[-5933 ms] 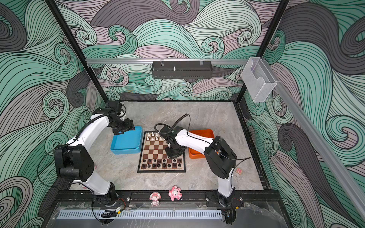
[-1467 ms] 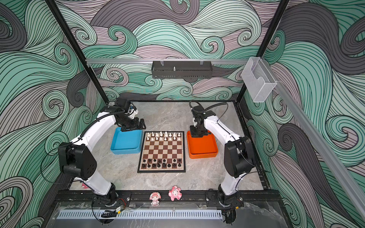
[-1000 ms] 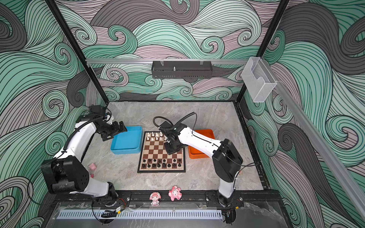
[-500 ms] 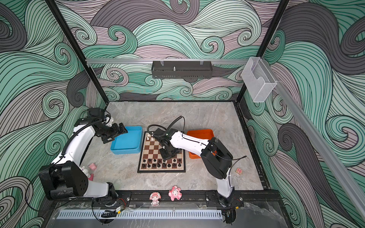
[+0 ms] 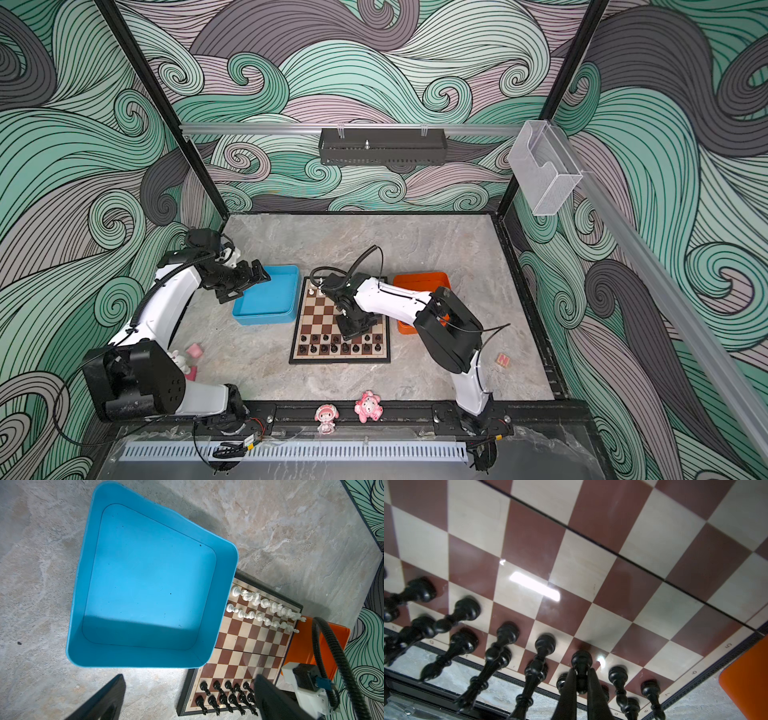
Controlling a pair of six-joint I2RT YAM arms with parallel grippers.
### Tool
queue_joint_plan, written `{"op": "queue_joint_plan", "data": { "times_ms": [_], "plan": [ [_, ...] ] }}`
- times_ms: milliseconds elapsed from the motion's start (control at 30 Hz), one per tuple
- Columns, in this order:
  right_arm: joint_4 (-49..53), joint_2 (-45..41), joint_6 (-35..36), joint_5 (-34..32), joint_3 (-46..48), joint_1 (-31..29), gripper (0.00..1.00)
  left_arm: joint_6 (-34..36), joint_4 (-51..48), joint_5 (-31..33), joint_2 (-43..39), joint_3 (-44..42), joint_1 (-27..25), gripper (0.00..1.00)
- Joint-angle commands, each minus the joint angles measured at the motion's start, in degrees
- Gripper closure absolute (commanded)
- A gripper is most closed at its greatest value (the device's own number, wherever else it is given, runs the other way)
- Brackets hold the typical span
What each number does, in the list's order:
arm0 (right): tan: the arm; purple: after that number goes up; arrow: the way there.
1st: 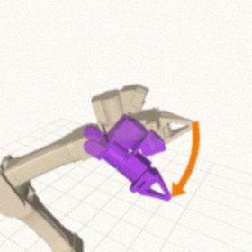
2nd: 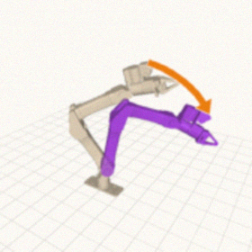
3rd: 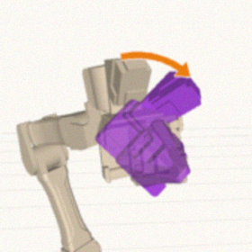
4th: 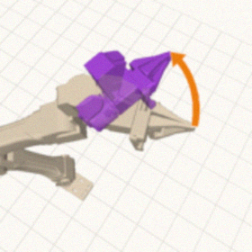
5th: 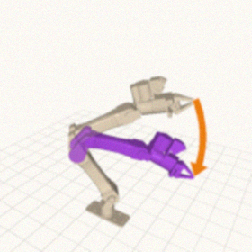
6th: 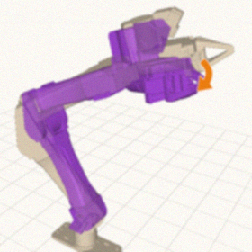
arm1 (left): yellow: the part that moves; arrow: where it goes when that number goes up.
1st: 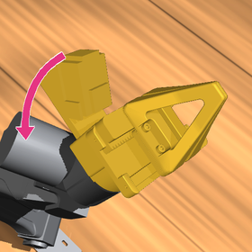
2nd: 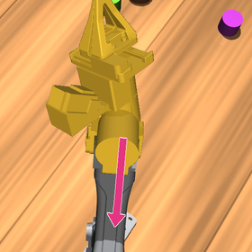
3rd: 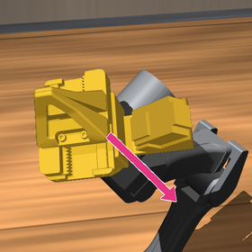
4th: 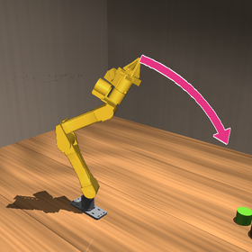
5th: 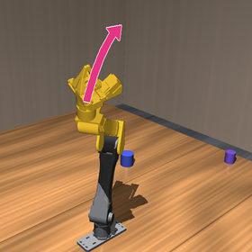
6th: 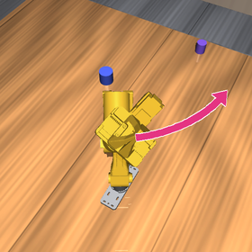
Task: Set up the chess pieces on the board
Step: 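Lower the black pawn onto the remaining near-row square with the right gripper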
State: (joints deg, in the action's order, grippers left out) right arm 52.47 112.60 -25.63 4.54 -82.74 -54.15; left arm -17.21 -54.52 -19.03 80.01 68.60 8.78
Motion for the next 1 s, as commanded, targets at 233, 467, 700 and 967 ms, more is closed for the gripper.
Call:
{"op": "queue_joint_plan", "data": {
  "times_ms": [233, 467, 700, 967],
  "plan": [
    [0.16, 1.04, -0.65, -0.10, 0.69, -0.15, 0.89, -0.43, 0.82, -1.36, -0.62, -0.40, 0.27, 0.02],
    [0.42, 1.22, -0.65, -0.04, 0.63, -0.15, 0.89, -0.40, 0.99, -1.46, -0.55, -0.57, 0.31, 0.02],
    [0.88, 1.11, -0.71, -0.27, 0.76, -0.16, 0.89, -0.43, 1.17, -1.80, -0.46, -0.81, 0.32, 0.02],
    [0.88, 1.30, -0.74, 0.21, 0.65, -0.15, 0.86, -0.38, 1.35, -1.98, -0.45, -0.83, 0.26, 0.02]
  ]
}}
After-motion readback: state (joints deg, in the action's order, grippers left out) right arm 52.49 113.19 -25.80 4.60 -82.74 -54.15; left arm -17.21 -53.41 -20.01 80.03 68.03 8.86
